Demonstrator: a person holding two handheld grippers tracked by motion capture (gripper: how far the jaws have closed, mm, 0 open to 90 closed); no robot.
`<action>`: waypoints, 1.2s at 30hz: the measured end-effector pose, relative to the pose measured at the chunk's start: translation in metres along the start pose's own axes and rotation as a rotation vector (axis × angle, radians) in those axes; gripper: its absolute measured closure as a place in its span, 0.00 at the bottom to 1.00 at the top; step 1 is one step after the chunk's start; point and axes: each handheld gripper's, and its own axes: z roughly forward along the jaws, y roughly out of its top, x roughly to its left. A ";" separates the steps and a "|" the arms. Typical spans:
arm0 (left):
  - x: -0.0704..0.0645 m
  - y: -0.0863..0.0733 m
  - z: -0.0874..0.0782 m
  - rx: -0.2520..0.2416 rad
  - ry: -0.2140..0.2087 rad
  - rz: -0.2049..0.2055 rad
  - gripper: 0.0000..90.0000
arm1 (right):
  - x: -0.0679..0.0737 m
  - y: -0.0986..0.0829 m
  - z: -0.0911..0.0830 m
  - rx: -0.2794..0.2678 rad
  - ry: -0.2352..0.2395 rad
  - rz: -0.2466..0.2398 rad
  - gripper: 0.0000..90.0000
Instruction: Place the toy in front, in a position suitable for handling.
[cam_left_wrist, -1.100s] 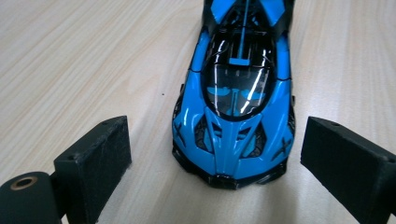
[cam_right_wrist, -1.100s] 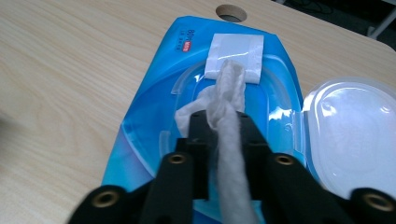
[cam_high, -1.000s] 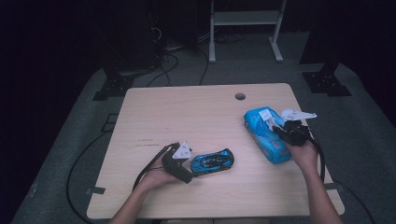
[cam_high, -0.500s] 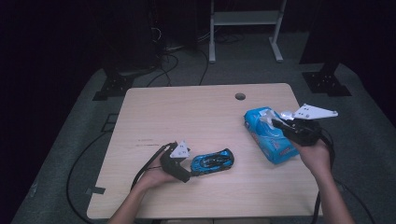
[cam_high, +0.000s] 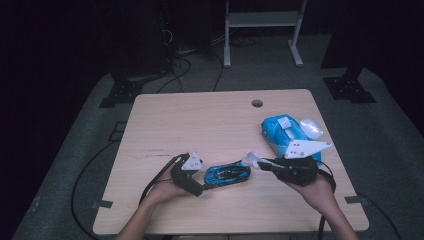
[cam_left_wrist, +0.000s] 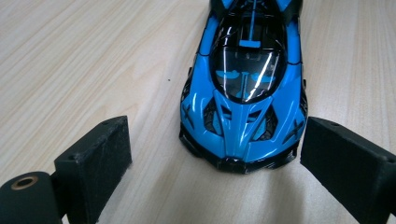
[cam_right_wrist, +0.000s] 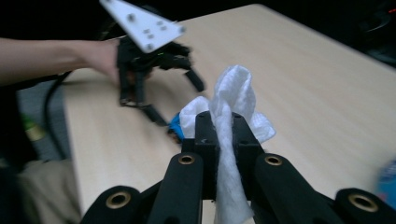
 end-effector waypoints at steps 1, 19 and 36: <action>0.000 0.000 0.001 -0.003 -0.004 0.001 0.09 | 0.001 0.000 0.003 0.017 0.024 0.008 0.93; 0.001 0.001 0.002 -0.022 -0.029 -0.002 0.15 | -0.030 -0.021 0.109 0.343 0.039 0.048 0.72; -0.002 0.003 0.019 0.009 -0.085 0.014 0.25 | -0.018 -0.053 0.114 0.213 -0.008 0.046 0.87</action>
